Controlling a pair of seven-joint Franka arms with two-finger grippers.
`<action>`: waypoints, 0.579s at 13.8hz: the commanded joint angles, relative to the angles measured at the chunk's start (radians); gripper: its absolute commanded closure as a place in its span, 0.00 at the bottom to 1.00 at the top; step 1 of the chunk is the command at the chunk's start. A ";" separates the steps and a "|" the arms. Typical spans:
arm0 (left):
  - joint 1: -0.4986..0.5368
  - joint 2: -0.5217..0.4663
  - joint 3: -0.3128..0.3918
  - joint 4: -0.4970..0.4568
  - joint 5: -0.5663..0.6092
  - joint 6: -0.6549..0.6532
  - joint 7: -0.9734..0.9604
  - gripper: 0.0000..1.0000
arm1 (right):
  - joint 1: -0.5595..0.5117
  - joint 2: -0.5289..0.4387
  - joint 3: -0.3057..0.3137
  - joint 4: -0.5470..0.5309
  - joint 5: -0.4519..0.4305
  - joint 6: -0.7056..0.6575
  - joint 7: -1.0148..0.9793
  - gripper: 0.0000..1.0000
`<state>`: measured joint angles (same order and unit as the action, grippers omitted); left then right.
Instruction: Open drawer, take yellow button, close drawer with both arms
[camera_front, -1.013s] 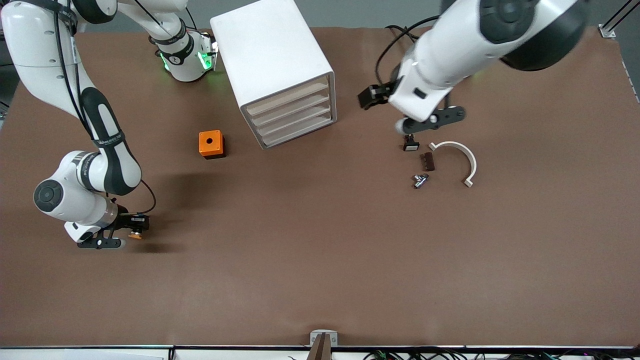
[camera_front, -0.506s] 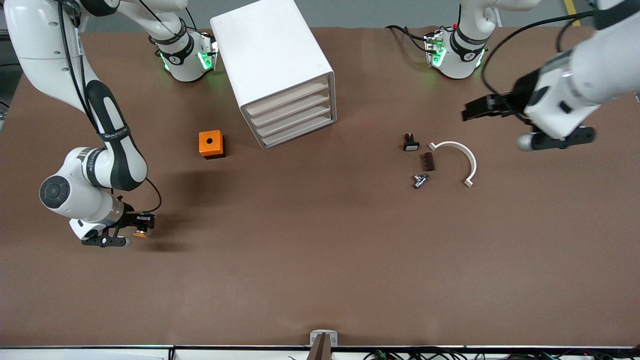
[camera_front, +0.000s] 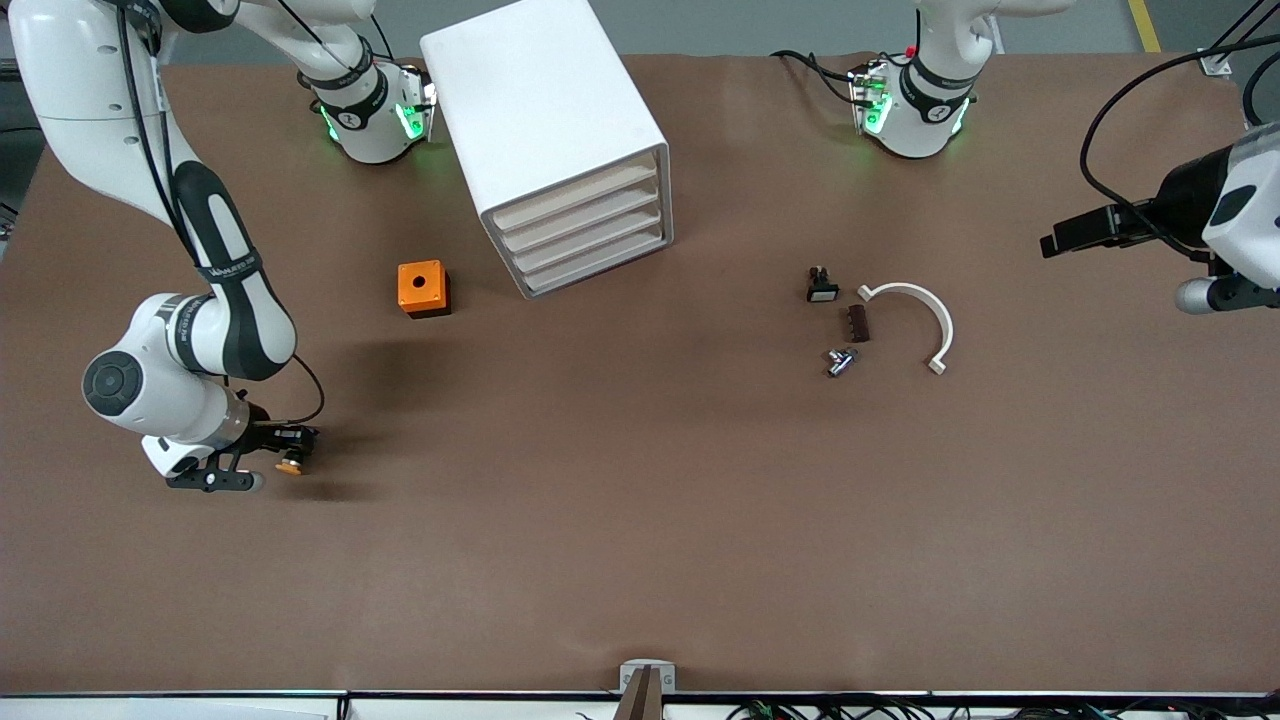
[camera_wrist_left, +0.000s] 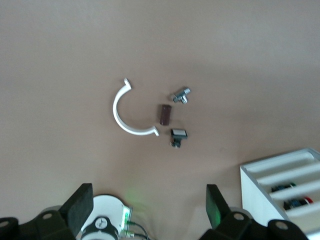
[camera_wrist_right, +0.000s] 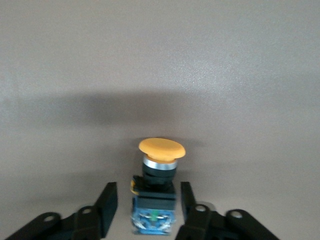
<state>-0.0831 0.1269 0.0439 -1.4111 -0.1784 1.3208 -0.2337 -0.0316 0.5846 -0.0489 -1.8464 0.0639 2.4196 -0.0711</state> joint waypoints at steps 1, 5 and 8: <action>0.022 -0.029 -0.021 -0.049 0.033 0.079 0.011 0.01 | 0.002 -0.025 -0.003 -0.027 0.010 0.003 0.008 0.00; 0.011 -0.039 -0.024 -0.095 0.085 0.210 0.011 0.01 | 0.002 -0.026 -0.002 -0.027 0.010 0.001 0.008 0.00; 0.058 -0.111 -0.077 -0.231 0.114 0.361 0.011 0.01 | 0.007 -0.046 -0.002 -0.025 0.010 -0.026 0.008 0.00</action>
<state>-0.0693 0.1082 0.0161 -1.5102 -0.0909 1.5883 -0.2337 -0.0312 0.5825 -0.0492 -1.8474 0.0639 2.4168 -0.0704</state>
